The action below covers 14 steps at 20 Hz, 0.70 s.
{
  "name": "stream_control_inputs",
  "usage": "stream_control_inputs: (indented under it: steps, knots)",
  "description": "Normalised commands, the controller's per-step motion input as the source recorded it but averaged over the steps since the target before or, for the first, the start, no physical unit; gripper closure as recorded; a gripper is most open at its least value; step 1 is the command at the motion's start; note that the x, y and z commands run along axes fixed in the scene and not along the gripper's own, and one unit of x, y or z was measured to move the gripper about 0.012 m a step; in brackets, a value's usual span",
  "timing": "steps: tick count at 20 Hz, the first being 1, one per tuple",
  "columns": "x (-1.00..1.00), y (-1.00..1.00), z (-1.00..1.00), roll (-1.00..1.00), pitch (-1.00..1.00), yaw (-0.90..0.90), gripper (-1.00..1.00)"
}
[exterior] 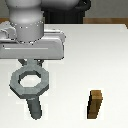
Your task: Put the loop with the handle onto the peg.
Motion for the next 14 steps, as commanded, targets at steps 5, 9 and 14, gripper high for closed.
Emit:
stream_control_inputs:
  steps: [5,9,14]
  knots:
    - [0.00,0.00,-0.60,0.00,0.00,0.00,1.00]
    - [0.25,0.00,0.00,0.00,0.00,0.00,1.00]
    - [-0.20,0.00,-0.40,0.00,0.00,0.00,1.00]
